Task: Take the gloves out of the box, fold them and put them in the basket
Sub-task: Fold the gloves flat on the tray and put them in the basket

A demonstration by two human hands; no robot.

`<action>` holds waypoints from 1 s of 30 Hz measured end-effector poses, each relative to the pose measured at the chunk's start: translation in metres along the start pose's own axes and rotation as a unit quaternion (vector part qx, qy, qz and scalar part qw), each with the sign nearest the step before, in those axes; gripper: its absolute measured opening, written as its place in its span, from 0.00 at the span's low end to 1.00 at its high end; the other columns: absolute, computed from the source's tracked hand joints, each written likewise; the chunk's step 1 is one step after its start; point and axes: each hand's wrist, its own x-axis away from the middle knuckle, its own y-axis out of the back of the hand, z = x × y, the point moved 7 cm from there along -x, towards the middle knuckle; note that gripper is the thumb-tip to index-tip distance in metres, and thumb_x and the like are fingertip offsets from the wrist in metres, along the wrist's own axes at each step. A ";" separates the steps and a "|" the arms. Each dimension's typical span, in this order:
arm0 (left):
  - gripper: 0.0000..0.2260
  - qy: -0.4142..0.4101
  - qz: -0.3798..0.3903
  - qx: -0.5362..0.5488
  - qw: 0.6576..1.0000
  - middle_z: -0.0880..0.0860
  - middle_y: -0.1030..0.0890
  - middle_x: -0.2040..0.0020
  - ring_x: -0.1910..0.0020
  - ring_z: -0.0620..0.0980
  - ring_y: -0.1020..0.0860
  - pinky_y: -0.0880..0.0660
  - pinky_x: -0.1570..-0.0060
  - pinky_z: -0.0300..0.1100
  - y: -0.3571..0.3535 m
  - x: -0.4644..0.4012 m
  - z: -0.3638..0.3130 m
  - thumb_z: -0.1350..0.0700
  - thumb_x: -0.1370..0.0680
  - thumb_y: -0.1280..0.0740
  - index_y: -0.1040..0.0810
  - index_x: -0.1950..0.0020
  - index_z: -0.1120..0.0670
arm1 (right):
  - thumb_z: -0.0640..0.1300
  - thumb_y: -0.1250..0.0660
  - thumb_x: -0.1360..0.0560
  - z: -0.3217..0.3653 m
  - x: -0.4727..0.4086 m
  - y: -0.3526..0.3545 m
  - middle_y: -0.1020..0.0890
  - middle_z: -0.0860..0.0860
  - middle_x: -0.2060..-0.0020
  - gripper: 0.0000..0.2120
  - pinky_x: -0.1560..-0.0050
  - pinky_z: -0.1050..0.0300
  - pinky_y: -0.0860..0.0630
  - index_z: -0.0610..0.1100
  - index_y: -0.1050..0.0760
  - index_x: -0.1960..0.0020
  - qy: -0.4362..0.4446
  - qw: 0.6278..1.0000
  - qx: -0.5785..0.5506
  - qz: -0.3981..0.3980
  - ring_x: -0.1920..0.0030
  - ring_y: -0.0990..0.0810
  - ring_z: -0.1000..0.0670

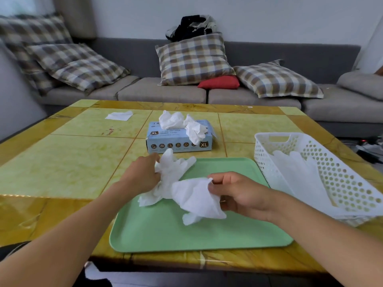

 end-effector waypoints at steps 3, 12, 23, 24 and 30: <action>0.24 0.013 0.075 -0.026 0.997 0.50 0.23 0.52 0.54 0.53 0.22 0.25 0.58 0.46 -0.001 0.004 -0.004 0.50 0.25 0.31 0.32 0.31 0.51 | 0.36 0.24 0.32 0.015 0.005 0.010 0.17 0.42 0.53 0.14 0.57 0.54 0.18 0.40 0.15 0.47 0.003 0.978 -0.211 -0.006 0.57 0.19 0.46; 0.41 -0.158 0.168 0.344 0.910 0.39 0.26 0.31 0.31 0.39 0.28 0.31 0.32 0.43 0.034 0.059 -0.096 0.36 0.35 0.22 0.34 0.25 0.41 | 0.68 0.41 0.22 0.021 -0.001 0.001 0.21 0.40 0.45 0.35 0.53 0.49 0.22 0.39 0.21 0.33 -0.091 0.971 -0.223 0.010 0.52 0.22 0.44; 0.24 -0.006 0.103 0.548 0.830 0.65 0.17 0.49 0.53 0.63 0.17 0.21 0.50 0.59 0.018 0.057 -0.102 0.55 0.33 0.19 0.22 0.45 0.66 | 0.49 0.19 0.37 0.026 0.011 0.039 0.14 0.48 0.46 0.27 0.49 0.55 0.25 0.47 0.18 0.40 -0.001 0.995 0.033 -0.098 0.48 0.17 0.50; 0.24 -0.013 0.104 0.559 0.822 0.66 0.17 0.49 0.53 0.62 0.17 0.21 0.50 0.59 0.021 0.059 -0.105 0.56 0.34 0.18 0.23 0.45 0.66 | 0.49 0.19 0.35 0.025 0.011 0.038 0.15 0.47 0.43 0.27 0.45 0.53 0.25 0.46 0.19 0.38 0.001 0.994 0.034 -0.104 0.45 0.17 0.49; 0.33 -0.019 0.171 0.580 0.796 0.59 0.15 0.44 0.45 0.60 0.16 0.19 0.47 0.54 0.014 0.060 -0.111 0.66 0.38 0.20 0.25 0.35 0.57 | 0.40 0.24 0.30 0.045 0.016 0.037 0.17 0.41 0.46 0.22 0.46 0.49 0.25 0.35 0.21 0.38 0.078 0.984 -0.081 -0.138 0.49 0.20 0.44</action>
